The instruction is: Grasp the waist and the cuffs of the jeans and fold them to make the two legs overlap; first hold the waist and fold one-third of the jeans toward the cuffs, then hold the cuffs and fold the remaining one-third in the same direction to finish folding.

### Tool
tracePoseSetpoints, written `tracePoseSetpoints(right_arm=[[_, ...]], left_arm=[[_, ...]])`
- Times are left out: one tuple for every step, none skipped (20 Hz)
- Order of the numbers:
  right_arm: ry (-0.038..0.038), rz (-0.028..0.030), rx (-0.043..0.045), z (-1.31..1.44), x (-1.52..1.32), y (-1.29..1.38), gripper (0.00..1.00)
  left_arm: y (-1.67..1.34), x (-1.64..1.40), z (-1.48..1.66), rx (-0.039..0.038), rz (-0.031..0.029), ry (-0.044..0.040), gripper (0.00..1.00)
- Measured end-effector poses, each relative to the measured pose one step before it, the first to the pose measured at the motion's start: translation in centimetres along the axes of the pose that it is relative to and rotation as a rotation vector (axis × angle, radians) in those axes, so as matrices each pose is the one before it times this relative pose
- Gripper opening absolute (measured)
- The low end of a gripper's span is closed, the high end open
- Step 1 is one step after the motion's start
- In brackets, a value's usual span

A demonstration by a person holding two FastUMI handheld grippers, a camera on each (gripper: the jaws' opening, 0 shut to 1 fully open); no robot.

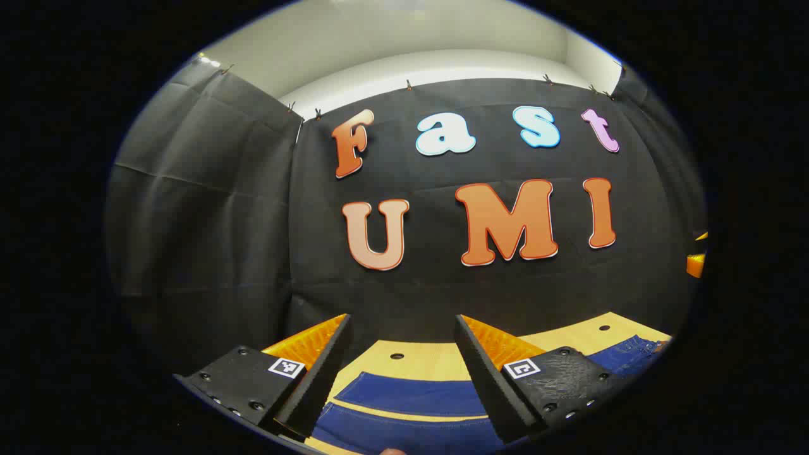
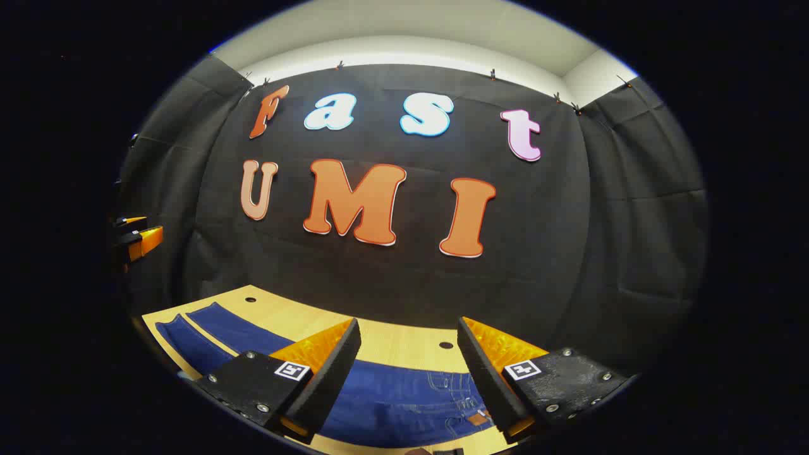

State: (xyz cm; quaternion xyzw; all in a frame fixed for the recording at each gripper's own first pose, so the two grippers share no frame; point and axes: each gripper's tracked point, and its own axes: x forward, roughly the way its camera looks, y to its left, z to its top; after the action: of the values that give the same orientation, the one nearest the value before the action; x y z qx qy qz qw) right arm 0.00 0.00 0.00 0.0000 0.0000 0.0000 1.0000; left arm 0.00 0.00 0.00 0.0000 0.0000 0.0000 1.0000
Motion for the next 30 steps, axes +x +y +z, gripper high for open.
tracePoseSetpoints(right_arm=[[0.00831,0.00764,-0.00526,-0.507,0.421,-0.087,0.96],[0.00092,0.00453,0.00068,-0.171,0.3,0.039,0.96],[-0.00794,0.00782,0.01022,0.284,0.228,0.202,0.96],[-0.00174,0.00259,0.01124,-0.017,0.302,0.299,0.96],[0.00448,0.00208,0.0156,-0.569,0.349,0.166,0.96],[0.01278,-0.0006,0.01506,-0.534,0.194,0.393,0.96],[0.01697,-0.00263,0.01701,-0.4,0.039,0.405,0.96],[0.00403,0.00372,0.01864,-0.192,-0.039,0.613,0.96],[0.00812,-0.00524,0.01429,-0.303,0.081,0.313,0.96],[0.01331,-0.00123,0.01453,-0.541,0.195,0.262,0.96],[0.0143,-0.00788,0.0062,-0.425,0.029,0.21,0.96],[0.0038,-0.01368,0.00778,-0.032,0.126,0.033,0.96],[-0.00632,-0.01044,0.0108,0.173,0.295,0.186,0.97],[0.00173,-0.01274,0.00929,0.182,0.125,0.012,0.96],[-0.00611,-0.00425,0.00987,0.193,-0.018,0.229,0.96],[-0.00316,-0.009,-0.00098,0.155,0.151,0.146,0.96],[-0.00465,0.00578,-0.00397,0.262,0.018,0.324,0.97],[-0.00579,0.00688,-0.0164,0.15,0.009,0.452,0.96],[-0.00496,-0.0004,-0.02122,0.205,0.026,0.026,0.96],[-0.00268,-0.00496,-0.01632,0.166,0.093,-0.088,0.96],[0.005,-0.00899,0.00023,0.039,0.003,-0.041,0.96],[0.0058,-0.00186,0.01921,0.016,-0.023,0.159,0.96],[0.00513,-0.00655,0.02311,-0.055,-0.007,0.151,0.96],[0.00274,-0.00973,0.01599,-0.18,-0.015,0.051,0.96],[0.00379,-0.01603,0.0034,-0.246,-0.009,-0.152,0.96],[0.00828,-0.01345,-0.00066,-0.392,-0.05,-0.244,0.96],[0.00779,-0.00821,-0.00186,-0.266,-0.065,-0.233,0.96],[0.00984,-0.01617,-0.00647,-0.352,-0.049,-0.615,0.96],[0.00696,-0.01047,-0.00733,-0.265,0.097,-0.635,1.0],[0.01038,-0.01362,-0.00941,-0.324,0.066,-0.627,0.96]], left_arm=[[-0.583,0.292,-0.059,0.00794,0.00143,-0.00387,0.99],[-0.86,0.078,0.358,0.01189,-0.01105,-0.01209,0.99],[-0.829,0.046,0.173,0.01785,-0.01713,-0.01538,0.99],[-0.593,0.26,0.099,0.01596,-0.00808,-0.00529,1.0],[-0.561,0.255,-0.317,0.01024,-0.01711,-0.00084,1.0],[-0.629,0.2,-0.157,0.00573,-0.01334,-0.00146,1.0],[-0.453,0.342,-0.05,-0.00283,-0.01328,0.00377,1.0],[-0.49,0.268,-0.093,-0.01127,-0.01283,0.00592,1.0],[-0.425,0.075,-0.21,-0.01176,-0.01704,0.0029,1.0],[-0.237,0.13,-0.328,-0.00304,-0.01319,0.00614,1.0],[0.373,0.336,-0.247,0.00787,-0.00325,0.00432,0.99],[0.357,0.234,-0.092,0.01046,-0.00507,0.00002,1.0],[0.357,0.107,0.106,0.00727,0.00002,-0.00448,1.0],[0.363,0.372,0.072,-0.00254,-0.0009,-0.00212,1.0],[0.234,0.437,0.044,-0.00545,-0.00286,-0.00269,0.99],[0.41,0.415,-0.038,-0.00923,0.00206,0.00095,0.99],[0.232,0.331,-0.213,-0.0085,-0.00334,0.00165,0.99],[0.315,0.264,0.025,-0.00549,-0.00058,0.00137,1.0],[0.397,0.238,-0.025,-0.00832,-0.0017,-0.00036,1.0],[0.056,0.122,0.007,-0.02019,0.0023,0.00687,1.0],[-0.387,-0.183,-0.265,-0.01866,-0.0248,0.00638,1.0],[-0.185,0.074,-0.153,0.0058,-0.01894,-0.00039,1.0],[0.516,0.054,-0.02,0.01184,0.00853,-0.00215,0.99],[0.372,0.016,-0.175,0.00345,0.00305,0.00588,1.0],[0.402,0.234,-0.721,-0.0106,0.00169,0.01177,1.0],[0.098,0.118,-0.478,-0.01136,-0.00599,0.01178,1.0],[0.244,-0.04,-0.491,-0.00832,-0.00206,0.01404,1.0],[0.452,-0.14,-0.506,0.00273,0.00309,0.01267,1.0],[0.564,0.13,-0.679,0.00737,0.00391,0.0186,1.0],[0.541,0.012,-0.597,0.00728,0.00496,0.01859,1.0]])
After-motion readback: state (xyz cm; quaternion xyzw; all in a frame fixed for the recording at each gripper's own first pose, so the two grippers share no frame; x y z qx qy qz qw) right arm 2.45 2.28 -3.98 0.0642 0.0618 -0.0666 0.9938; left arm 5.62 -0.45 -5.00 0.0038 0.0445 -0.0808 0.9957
